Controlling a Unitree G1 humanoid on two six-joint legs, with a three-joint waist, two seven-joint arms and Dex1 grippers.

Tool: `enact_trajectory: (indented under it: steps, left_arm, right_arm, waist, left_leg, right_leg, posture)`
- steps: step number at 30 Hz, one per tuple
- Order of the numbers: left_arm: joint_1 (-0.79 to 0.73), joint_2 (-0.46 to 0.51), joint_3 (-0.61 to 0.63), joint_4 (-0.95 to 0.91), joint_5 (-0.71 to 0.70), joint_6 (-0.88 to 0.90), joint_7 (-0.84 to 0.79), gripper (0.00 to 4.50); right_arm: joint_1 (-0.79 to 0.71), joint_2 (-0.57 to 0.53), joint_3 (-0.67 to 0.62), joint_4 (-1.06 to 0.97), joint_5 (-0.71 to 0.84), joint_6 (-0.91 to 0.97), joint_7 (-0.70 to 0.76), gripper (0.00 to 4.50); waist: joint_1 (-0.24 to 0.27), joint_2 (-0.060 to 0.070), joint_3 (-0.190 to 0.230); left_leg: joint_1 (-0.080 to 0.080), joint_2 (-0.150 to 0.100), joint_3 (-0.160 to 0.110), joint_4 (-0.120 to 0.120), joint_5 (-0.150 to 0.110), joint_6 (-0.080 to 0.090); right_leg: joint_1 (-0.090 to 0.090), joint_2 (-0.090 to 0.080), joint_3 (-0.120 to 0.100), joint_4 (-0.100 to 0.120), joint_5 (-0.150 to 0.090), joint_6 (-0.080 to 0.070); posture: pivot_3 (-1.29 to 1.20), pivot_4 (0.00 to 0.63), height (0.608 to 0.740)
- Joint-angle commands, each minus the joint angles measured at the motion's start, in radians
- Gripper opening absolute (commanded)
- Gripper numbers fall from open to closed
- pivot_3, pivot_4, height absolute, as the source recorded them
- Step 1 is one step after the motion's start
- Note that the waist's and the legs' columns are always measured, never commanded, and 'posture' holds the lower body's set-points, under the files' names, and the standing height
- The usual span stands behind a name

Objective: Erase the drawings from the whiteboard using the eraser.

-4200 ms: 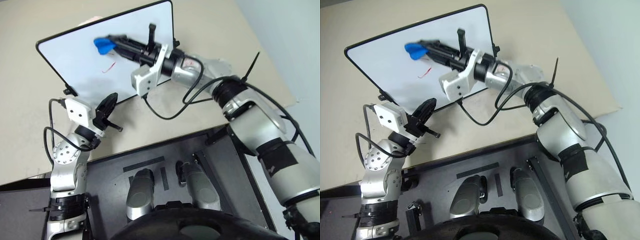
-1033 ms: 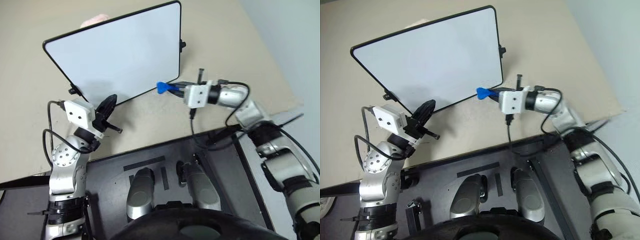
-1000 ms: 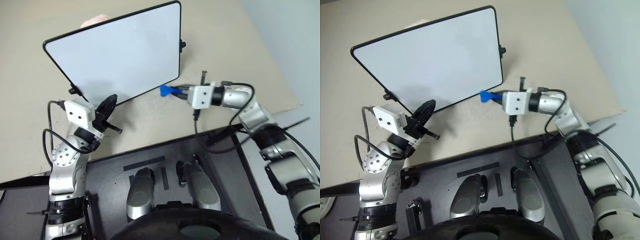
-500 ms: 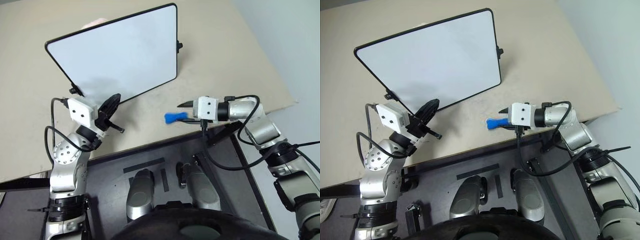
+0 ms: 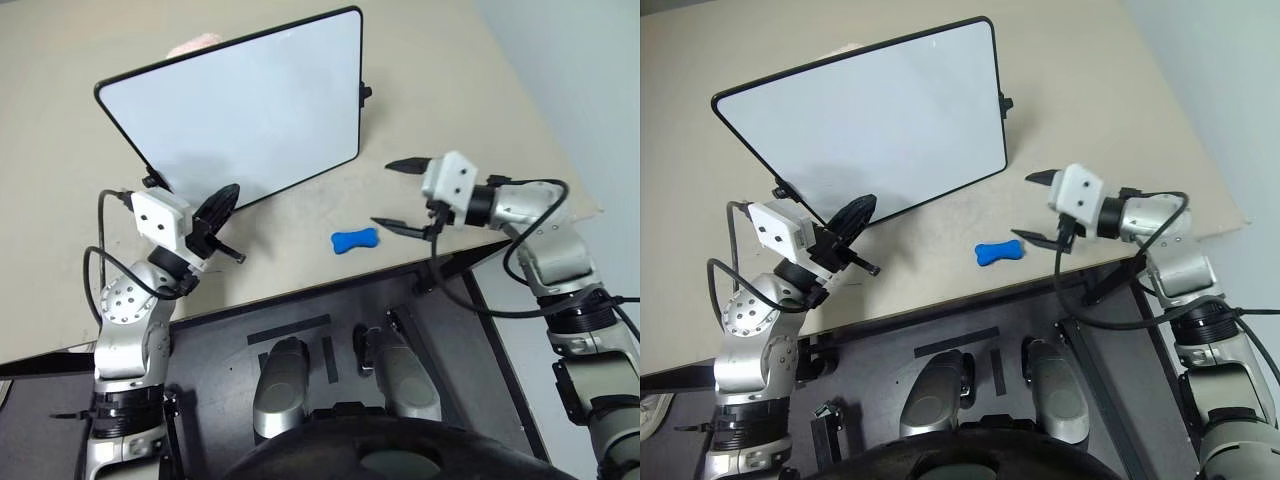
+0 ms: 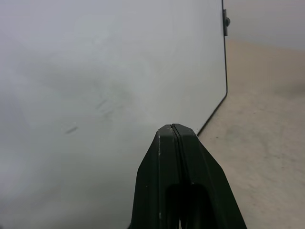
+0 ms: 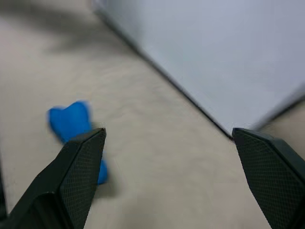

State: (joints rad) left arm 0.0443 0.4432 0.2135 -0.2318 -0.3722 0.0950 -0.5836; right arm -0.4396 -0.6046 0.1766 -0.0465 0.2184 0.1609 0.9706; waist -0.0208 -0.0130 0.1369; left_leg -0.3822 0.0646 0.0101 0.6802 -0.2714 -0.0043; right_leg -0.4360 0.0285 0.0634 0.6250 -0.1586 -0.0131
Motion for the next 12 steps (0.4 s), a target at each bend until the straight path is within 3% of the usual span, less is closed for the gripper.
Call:
enact_trajectory:
  steps: [1,12]
  left_arm:
    - [-0.032,0.015,0.013,-0.005,-0.015,0.0,-0.012,0.0]
    - [-0.006,0.017,0.003,-0.043,-0.022,0.026,-0.027,0.0]
  right_arm:
    - [0.008,-0.027,-0.101,-0.073,0.094,0.095,-0.005,4.49]
    - [0.096,-0.054,-0.133,-0.129,0.089,0.132,-0.007,4.49]
  waist:
    - [0.0,0.0,0.0]
    - [-0.001,0.0,0.0]
  left_leg:
    - [0.0,0.0,0.0,0.0,0.0,0.0]
    - [0.0,0.0,0.0,-0.001,0.0,0.0]
  right_leg:
    - [0.0,0.0,0.0,0.0,0.0,0.0]
    - [-0.001,0.0,0.0,0.0,-0.002,0.001]
  posture:
    - [0.0,0.15,0.74]
    - [0.0,0.15,0.74]
